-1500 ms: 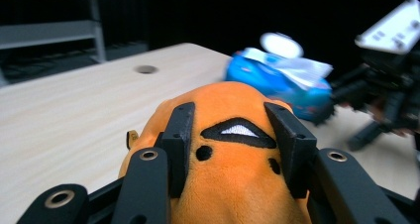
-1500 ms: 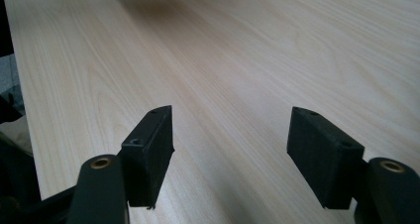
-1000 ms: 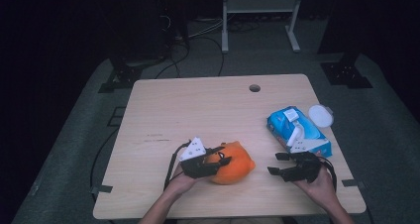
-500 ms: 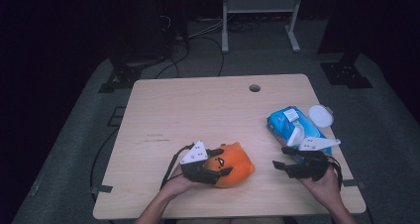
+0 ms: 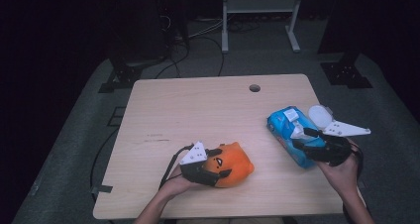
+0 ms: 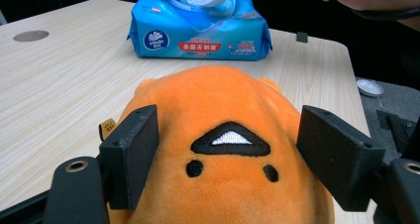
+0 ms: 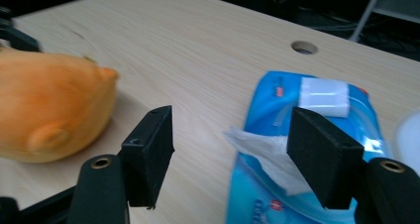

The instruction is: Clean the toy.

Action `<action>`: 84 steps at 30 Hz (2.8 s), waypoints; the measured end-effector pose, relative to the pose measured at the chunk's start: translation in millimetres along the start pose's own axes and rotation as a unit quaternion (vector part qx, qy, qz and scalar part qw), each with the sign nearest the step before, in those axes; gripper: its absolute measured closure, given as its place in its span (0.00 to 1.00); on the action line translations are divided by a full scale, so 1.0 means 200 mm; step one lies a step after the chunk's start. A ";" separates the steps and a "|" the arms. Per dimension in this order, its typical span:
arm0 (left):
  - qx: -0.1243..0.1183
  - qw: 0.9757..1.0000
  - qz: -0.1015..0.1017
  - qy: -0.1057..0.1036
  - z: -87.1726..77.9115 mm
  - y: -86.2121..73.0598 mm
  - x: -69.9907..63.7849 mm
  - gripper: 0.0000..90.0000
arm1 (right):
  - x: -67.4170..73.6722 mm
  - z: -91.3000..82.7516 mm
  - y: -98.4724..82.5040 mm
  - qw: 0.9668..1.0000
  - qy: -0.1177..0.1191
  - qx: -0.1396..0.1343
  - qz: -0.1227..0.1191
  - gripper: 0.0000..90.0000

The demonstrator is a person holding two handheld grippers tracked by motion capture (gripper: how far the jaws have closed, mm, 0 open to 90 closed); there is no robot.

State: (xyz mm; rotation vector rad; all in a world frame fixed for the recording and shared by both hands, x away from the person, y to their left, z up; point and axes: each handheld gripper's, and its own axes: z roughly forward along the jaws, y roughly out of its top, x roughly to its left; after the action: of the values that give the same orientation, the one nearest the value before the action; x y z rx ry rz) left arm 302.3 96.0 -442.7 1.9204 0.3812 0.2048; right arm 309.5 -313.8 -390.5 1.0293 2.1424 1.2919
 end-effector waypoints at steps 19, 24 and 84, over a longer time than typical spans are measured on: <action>0.003 1.000 0.005 0.002 0.00 0.00 -0.01 0.24 | -0.16 0.14 -0.06 0.994 -0.060 0.082 0.026 0.91; 0.011 1.000 0.006 0.005 -0.01 0.01 0.00 0.22 | -0.20 0.10 -0.04 0.995 -0.021 0.060 0.073 0.94; 0.093 0.995 0.029 0.006 -0.15 -0.01 0.03 0.32 | 0.38 0.47 0.10 0.966 0.231 0.114 0.033 0.93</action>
State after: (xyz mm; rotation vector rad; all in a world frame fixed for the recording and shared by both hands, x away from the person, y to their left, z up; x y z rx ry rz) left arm 297.3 124.8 -432.8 2.1172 0.3632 0.2263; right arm 333.4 -196.4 -416.3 0.9636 2.6776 1.4550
